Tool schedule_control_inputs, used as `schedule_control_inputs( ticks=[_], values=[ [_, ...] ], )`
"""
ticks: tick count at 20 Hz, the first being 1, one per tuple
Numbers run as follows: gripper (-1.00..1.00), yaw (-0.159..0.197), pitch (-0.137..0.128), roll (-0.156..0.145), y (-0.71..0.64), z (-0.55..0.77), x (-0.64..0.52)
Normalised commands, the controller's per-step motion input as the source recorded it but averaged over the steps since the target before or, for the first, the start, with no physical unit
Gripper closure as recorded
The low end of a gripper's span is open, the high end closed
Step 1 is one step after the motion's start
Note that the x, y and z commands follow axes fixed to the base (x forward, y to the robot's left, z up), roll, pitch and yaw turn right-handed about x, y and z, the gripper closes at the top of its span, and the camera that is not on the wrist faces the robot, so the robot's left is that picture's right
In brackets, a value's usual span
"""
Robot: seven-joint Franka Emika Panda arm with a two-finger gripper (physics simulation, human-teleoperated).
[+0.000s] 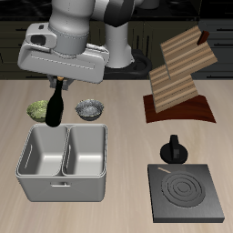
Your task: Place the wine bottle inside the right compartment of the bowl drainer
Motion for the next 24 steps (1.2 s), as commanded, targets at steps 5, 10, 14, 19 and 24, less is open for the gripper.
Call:
schedule_control_inputs(
  ticks=[5, 10, 14, 19, 24],
  values=[
    [1.0, -0.006, 0.026, -0.005, 0.0, -0.36, 0.04],
    [1.0, -0.018, 0.029, -0.021, -0.11, -0.35, -0.01],
    [1.0, -0.02, 0.039, -0.014, -0.05, -0.43, -0.02],
    [1.0, -0.009, 0.04, -0.013, 0.02, -0.39, -0.04],
    [-1.0, 0.013, 0.027, -0.044, -0.07, -0.25, -0.02]
  ],
)
